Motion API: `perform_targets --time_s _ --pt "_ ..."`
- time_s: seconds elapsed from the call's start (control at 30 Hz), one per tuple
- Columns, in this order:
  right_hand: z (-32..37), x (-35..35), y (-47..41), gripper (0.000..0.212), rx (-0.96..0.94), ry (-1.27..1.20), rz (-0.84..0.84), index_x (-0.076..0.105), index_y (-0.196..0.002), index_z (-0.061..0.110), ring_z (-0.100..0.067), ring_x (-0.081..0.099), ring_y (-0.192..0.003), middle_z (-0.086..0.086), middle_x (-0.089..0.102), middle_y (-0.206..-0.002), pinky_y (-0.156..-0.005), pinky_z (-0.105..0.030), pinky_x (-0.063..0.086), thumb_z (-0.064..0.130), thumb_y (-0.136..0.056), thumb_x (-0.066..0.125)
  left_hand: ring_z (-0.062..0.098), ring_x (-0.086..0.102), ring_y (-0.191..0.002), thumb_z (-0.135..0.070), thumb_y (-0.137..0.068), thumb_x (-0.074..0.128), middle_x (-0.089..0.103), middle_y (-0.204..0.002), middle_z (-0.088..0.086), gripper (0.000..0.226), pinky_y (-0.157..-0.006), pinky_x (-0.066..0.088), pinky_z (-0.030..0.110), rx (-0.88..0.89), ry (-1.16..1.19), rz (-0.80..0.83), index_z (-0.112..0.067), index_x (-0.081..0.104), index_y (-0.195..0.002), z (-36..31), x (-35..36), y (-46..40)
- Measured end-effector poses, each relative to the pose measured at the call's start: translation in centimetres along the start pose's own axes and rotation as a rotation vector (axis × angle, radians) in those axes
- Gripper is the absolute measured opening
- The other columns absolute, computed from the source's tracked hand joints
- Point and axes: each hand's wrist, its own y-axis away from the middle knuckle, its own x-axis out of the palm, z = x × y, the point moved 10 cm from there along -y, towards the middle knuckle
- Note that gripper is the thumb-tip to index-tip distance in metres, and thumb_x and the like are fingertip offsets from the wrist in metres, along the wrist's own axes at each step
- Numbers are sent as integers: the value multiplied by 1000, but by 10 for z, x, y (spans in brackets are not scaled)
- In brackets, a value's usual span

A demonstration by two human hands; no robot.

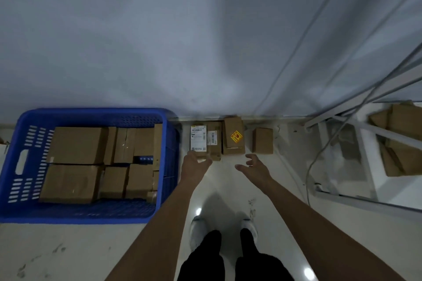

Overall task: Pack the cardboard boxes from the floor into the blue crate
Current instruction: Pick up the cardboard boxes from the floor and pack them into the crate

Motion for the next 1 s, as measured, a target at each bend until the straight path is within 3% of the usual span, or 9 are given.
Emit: perform_targets --time_s 0.17,0.23,0.33,0.4,0.47,0.57,0.67,0.87,1.0 --pt "-9 53 -81 60 27 -12 72 44 -136 16 -24 50 -123 -7 50 -139 -91 -29 41 40 -85 66 20 68 -95 -62 -44 77 67 -106 0 80 -74 61 42 -26 -98 -105 -21 60 -112 75 41 -143" --pt "-2 69 -108 48 -28 -6 104 51 -130 20 -22 51 -123 -3 52 -138 -94 -29 43 35 -87 66 30 59 -110 -61 -53 75 55 -124 10 93 -87 54 46 -11 -184 -159 -12 48 -128 62 43 -157" --pt "-6 104 -160 60 -15 26 173 41 -142 13 -26 45 -130 -4 45 -144 -107 -35 40 34 -90 62 36 37 -130 -55 -71 73 33 -143 17 99 -103 40 47 -45 -287 -219 -5 25 -142 40 46 -170" --pt "-36 129 -223 77 105 -11 110 46 -139 14 -32 48 -126 -9 50 -138 -102 -44 43 59 -78 63 38 31 -135 -57 -69 74 26 -148 18 109 -108 34 49 -73 -299 -216 -6 17 -145 42 55 -201" --pt "-83 162 -311 92 193 -55 3 55 -126 27 -33 52 -117 -7 55 -126 -90 -43 43 89 -59 46 39 29 -136 -60 -63 77 22 -151 19 121 -110 32 50 -100 -325 -187 -6 10 -147 48 66 -234" --pt "-106 176 -306 80 399 -269 -153 54 -126 17 -31 53 -114 -12 54 -126 -95 -40 43 77 -72 47 42 30 -135 -64 -56 78 19 -151 23 134 -108 34 51 -125 -430 -186 -7 0 -149 66 78 -273" --pt "-116 197 -297 85 421 -490 -178 48 -130 10 -34 49 -117 -16 50 -130 -102 -44 41 72 -72 51 41 39 -124 -60 -66 72 26 -142 23 123 -101 41 49 -65 -499 -356 -13 -5 -149 76 78 -286" --pt "-110 200 -301 108 315 -867 -240 42 -136 3 -31 57 -117 -16 53 -135 -96 -39 50 50 -51 87 41 37 -126 -50 -70 75 24 -142 19 110 -99 41 51 17 -477 -325 -26 -1 -146 71 77 -291" --pt "-116 189 -304 98 283 -959 -268 44 -133 2 -31 56 -117 -15 57 -130 -96 -40 49 31 -53 93 41 37 -126 -44 -69 78 28 -140 19 108 -101 37 50 11 -499 -371 -23 4 -144 75 52 -295"
